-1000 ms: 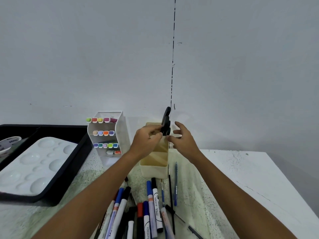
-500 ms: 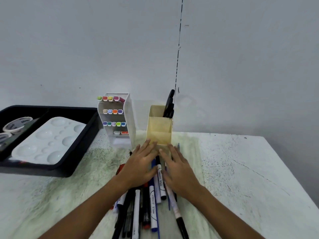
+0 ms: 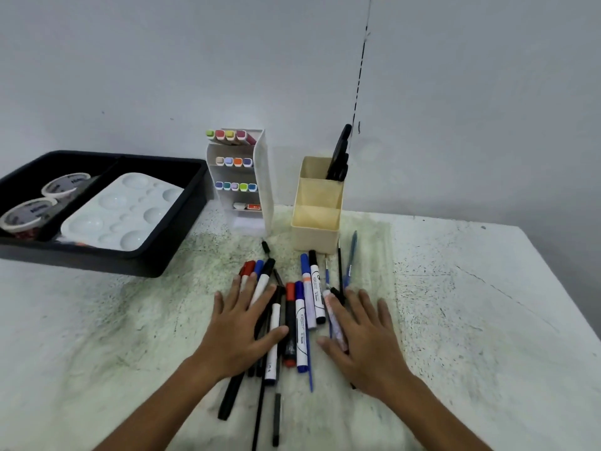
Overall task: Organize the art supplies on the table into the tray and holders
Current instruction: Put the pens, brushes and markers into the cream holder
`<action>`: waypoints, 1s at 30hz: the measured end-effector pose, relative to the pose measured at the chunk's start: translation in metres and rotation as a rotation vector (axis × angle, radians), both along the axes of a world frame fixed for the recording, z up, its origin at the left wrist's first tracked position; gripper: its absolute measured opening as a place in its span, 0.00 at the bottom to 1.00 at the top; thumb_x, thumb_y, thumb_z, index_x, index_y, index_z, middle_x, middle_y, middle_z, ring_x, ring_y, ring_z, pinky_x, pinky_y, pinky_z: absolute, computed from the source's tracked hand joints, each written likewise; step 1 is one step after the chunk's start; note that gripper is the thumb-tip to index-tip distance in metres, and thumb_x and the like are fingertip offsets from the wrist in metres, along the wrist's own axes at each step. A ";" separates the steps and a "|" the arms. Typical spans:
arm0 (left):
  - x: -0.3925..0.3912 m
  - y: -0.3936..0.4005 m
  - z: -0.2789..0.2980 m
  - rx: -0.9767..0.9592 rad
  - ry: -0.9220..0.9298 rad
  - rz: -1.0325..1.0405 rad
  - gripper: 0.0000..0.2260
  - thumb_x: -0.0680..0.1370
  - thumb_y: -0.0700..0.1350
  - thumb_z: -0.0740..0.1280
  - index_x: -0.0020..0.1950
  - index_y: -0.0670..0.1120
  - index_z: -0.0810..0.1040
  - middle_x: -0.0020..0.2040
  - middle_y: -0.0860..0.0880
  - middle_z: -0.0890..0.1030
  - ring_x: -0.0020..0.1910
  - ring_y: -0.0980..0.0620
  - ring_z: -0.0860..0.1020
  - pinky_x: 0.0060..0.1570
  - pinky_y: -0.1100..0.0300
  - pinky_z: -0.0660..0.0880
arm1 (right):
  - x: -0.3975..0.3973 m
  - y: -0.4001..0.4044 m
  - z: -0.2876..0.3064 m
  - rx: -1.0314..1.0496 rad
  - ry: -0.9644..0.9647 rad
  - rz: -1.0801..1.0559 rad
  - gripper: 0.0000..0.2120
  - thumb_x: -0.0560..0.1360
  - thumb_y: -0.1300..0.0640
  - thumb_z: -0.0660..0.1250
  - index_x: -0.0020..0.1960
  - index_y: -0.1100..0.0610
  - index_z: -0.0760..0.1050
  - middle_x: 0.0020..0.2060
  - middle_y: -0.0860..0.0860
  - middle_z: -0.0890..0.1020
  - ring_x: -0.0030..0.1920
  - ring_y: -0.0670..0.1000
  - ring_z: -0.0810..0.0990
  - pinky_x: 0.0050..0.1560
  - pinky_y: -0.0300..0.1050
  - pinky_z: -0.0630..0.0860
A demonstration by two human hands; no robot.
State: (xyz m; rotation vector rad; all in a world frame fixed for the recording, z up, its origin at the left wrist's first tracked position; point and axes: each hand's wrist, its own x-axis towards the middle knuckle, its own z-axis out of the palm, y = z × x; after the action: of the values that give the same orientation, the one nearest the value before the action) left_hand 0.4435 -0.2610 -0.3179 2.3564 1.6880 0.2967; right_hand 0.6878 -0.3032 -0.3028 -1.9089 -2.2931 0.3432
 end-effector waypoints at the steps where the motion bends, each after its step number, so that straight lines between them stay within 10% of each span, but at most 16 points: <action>1: 0.002 0.003 0.001 -0.004 -0.010 0.006 0.43 0.67 0.79 0.37 0.77 0.60 0.45 0.77 0.55 0.35 0.75 0.50 0.31 0.72 0.44 0.35 | 0.000 0.004 -0.003 0.028 0.015 -0.004 0.40 0.71 0.27 0.31 0.78 0.43 0.41 0.79 0.50 0.45 0.78 0.54 0.39 0.75 0.54 0.34; 7: 0.005 0.015 -0.002 0.007 -0.065 0.028 0.40 0.70 0.76 0.44 0.78 0.59 0.52 0.78 0.56 0.41 0.77 0.52 0.35 0.74 0.45 0.39 | 0.011 0.025 -0.017 0.232 0.151 -0.018 0.30 0.75 0.38 0.56 0.68 0.56 0.74 0.67 0.56 0.75 0.69 0.58 0.71 0.70 0.59 0.62; 25: -0.018 0.027 0.007 0.067 -0.344 -0.020 0.32 0.74 0.64 0.53 0.74 0.50 0.67 0.76 0.47 0.64 0.76 0.49 0.56 0.73 0.53 0.54 | 0.011 0.023 -0.012 0.346 0.172 -0.144 0.24 0.77 0.41 0.57 0.57 0.56 0.81 0.62 0.56 0.79 0.64 0.61 0.74 0.67 0.64 0.64; 30: -0.030 0.034 -0.006 0.133 -0.191 -0.259 0.32 0.76 0.68 0.53 0.75 0.53 0.65 0.79 0.50 0.53 0.79 0.50 0.45 0.74 0.46 0.48 | 0.007 0.016 -0.015 0.329 0.056 -0.163 0.26 0.74 0.36 0.58 0.56 0.55 0.81 0.60 0.55 0.79 0.64 0.60 0.74 0.66 0.63 0.66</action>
State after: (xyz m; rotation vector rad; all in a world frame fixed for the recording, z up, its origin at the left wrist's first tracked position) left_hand 0.4133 -0.2266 -0.3236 2.5137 1.2980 0.5799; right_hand 0.6950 -0.2870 -0.3180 -1.8722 -1.9940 -0.0011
